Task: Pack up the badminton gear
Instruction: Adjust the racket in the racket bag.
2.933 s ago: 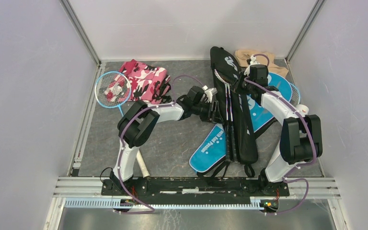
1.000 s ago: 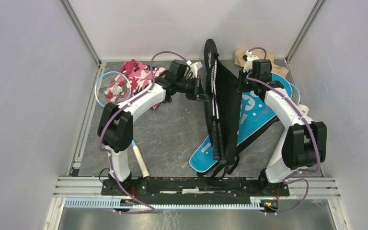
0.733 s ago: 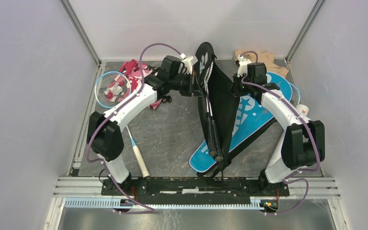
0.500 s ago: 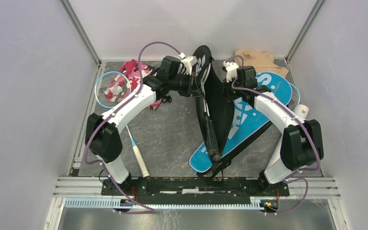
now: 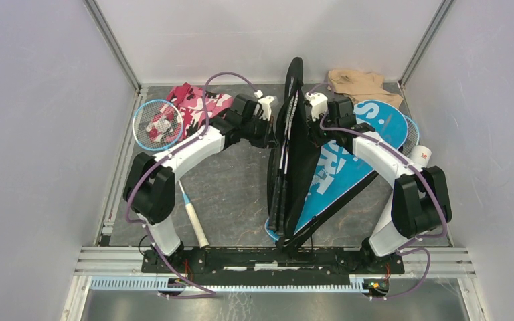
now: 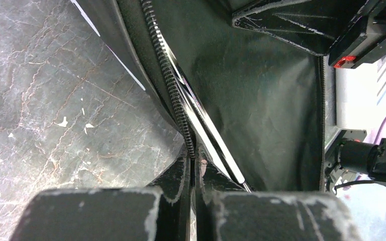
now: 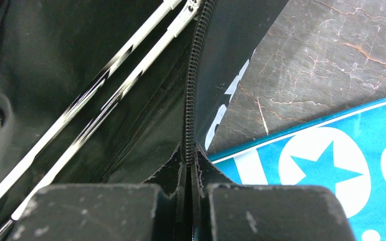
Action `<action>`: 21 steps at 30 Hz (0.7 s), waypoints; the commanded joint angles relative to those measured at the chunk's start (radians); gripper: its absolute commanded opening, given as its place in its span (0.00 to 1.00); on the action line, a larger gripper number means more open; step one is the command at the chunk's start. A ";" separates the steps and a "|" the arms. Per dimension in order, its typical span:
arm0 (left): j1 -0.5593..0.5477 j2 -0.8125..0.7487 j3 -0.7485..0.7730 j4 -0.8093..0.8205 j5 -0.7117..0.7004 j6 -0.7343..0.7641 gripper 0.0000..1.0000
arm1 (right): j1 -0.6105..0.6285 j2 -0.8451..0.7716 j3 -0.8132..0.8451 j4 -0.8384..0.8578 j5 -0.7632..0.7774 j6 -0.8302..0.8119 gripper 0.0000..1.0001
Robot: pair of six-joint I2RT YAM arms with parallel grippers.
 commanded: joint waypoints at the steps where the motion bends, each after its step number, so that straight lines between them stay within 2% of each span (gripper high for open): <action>1: -0.009 0.000 -0.066 0.144 0.062 0.064 0.02 | -0.007 -0.022 -0.022 0.088 -0.012 0.022 0.00; 8: -0.008 0.024 -0.098 0.225 0.171 0.034 0.02 | -0.017 -0.052 0.048 0.120 0.010 0.069 0.00; 15: -0.009 0.107 -0.028 0.267 0.171 -0.039 0.02 | -0.019 -0.045 0.151 0.061 0.135 0.053 0.00; 21: -0.013 0.202 -0.006 0.326 0.215 -0.146 0.02 | -0.028 -0.046 0.189 0.038 0.149 0.054 0.00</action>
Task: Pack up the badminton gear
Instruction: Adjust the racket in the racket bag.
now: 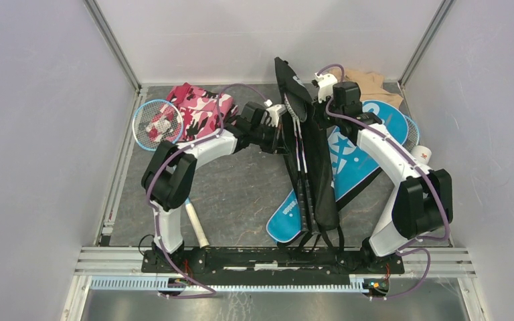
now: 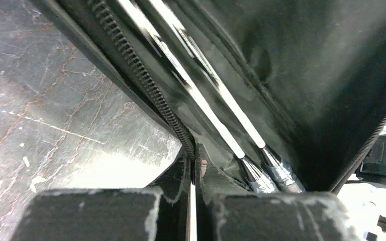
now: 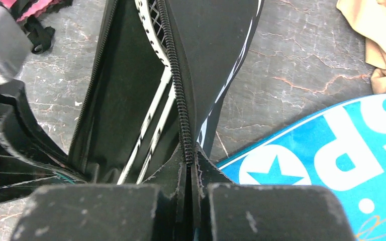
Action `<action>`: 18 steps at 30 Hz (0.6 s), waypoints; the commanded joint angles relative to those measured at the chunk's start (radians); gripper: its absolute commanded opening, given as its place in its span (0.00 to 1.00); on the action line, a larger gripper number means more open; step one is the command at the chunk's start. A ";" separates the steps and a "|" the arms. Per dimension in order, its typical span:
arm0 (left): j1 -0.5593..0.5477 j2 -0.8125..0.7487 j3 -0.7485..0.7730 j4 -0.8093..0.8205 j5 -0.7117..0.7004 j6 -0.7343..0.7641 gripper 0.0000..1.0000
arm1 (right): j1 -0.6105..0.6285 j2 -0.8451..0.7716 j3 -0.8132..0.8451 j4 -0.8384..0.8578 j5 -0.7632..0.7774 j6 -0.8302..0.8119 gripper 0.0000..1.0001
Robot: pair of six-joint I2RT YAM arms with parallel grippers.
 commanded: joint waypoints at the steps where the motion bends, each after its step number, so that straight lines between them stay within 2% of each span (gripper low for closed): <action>1: -0.007 0.057 0.048 0.081 0.060 -0.102 0.02 | -0.008 -0.032 0.057 0.025 0.043 -0.007 0.00; 3: -0.010 0.073 0.023 0.098 0.064 -0.114 0.06 | -0.007 -0.021 0.037 0.020 0.050 -0.012 0.00; 5: -0.013 0.081 0.003 0.105 0.067 -0.113 0.14 | -0.008 -0.013 0.009 0.032 0.048 -0.011 0.00; 8: -0.016 0.069 -0.032 0.119 0.083 -0.112 0.30 | -0.008 -0.006 -0.021 0.055 0.040 -0.005 0.00; 12: -0.019 0.005 -0.100 0.129 0.086 -0.096 0.47 | -0.008 0.000 -0.027 0.065 0.034 0.000 0.00; 14: -0.020 -0.041 -0.138 0.129 0.084 -0.087 0.60 | -0.008 -0.002 -0.027 0.069 0.032 0.001 0.00; 18: -0.030 -0.109 -0.204 0.162 0.097 -0.079 0.70 | -0.008 -0.008 -0.031 0.078 0.028 0.002 0.00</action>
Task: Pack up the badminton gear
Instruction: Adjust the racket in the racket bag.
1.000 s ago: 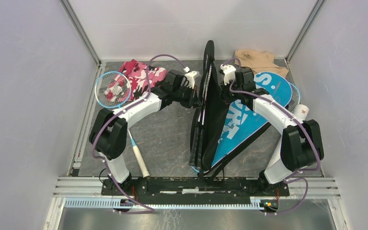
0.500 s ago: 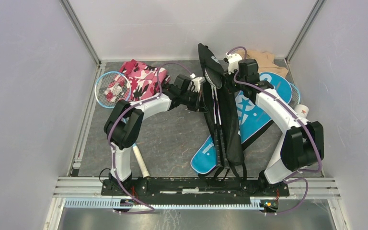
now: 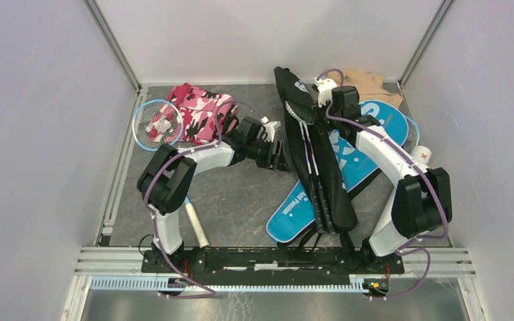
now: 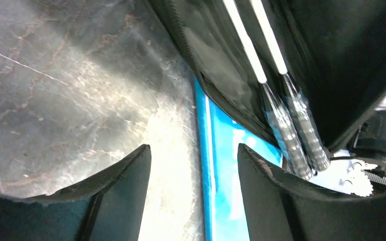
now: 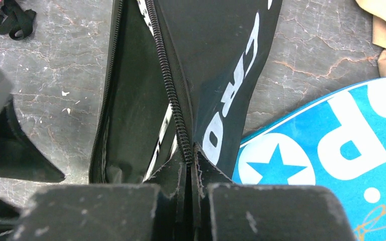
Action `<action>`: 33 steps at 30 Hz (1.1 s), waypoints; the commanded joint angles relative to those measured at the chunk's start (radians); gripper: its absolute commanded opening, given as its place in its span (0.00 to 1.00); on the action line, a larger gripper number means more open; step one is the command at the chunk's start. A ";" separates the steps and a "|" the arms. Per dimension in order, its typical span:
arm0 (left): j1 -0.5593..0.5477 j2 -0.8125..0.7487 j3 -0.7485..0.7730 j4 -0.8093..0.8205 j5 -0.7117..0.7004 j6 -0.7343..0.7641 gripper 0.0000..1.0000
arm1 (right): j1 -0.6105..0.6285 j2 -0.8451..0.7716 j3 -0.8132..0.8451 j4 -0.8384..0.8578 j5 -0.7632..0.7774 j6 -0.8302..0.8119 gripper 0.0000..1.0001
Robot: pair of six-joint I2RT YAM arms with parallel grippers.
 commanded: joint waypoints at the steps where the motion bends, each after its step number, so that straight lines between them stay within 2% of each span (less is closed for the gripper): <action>1: -0.021 -0.126 -0.047 0.093 0.048 0.009 0.71 | -0.003 -0.017 -0.001 0.085 -0.006 0.005 0.00; 6: -0.079 -0.152 -0.073 0.203 0.070 -0.057 0.73 | -0.004 -0.019 -0.018 0.102 -0.011 0.018 0.00; 12: -0.140 -0.030 0.000 0.257 0.040 -0.144 0.73 | -0.004 -0.022 -0.029 0.078 0.009 -0.012 0.00; 18: -0.153 0.045 -0.007 0.403 0.016 -0.249 0.72 | -0.003 -0.056 -0.085 0.070 0.048 -0.056 0.00; 25: -0.190 0.113 0.028 0.427 0.008 -0.289 0.72 | -0.004 -0.076 -0.106 0.078 0.045 -0.048 0.00; 33: -0.201 0.156 0.061 0.449 0.025 -0.327 0.61 | -0.004 -0.065 -0.098 0.079 0.030 -0.032 0.00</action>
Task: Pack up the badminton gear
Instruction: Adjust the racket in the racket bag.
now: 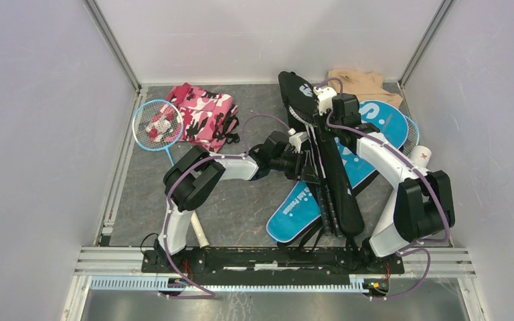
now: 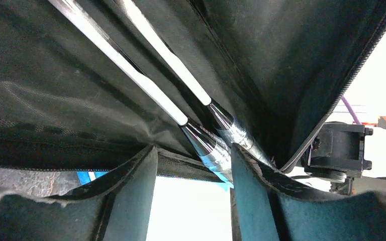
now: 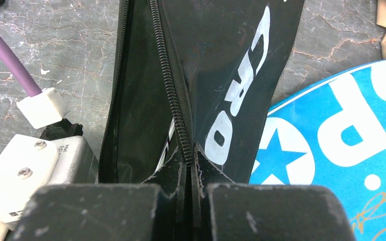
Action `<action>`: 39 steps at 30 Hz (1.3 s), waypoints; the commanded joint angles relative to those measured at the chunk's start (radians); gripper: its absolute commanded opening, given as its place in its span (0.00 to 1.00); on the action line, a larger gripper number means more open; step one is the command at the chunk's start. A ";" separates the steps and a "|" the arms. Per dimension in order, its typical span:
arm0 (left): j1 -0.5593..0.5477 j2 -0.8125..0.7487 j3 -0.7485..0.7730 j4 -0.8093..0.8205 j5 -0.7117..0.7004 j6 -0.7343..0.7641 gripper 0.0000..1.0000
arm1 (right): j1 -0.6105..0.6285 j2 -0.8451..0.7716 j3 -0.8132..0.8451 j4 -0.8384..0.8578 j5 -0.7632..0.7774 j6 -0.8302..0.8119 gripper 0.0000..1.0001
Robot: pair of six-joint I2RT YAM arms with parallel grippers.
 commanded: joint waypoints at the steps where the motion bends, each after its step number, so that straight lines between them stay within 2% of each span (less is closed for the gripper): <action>1: -0.006 0.021 0.050 0.068 0.009 -0.053 0.61 | -0.004 -0.028 0.008 0.036 -0.002 0.011 0.00; 7: -0.016 0.073 0.093 0.066 0.013 -0.078 0.58 | -0.005 -0.023 0.014 0.033 -0.012 0.020 0.00; 12: -0.021 0.108 0.138 0.039 0.003 -0.078 0.48 | -0.004 -0.028 0.012 0.031 -0.023 0.032 0.00; 19: -0.017 0.134 0.220 -0.008 -0.004 -0.081 0.19 | -0.004 -0.038 -0.007 0.029 -0.058 0.055 0.00; 24: -0.010 0.162 0.282 -0.066 -0.025 -0.080 0.03 | -0.004 -0.043 -0.021 0.032 -0.076 0.069 0.00; 39: 0.016 0.277 0.421 -0.056 -0.032 -0.306 0.02 | -0.026 -0.055 -0.056 0.060 -0.160 0.168 0.00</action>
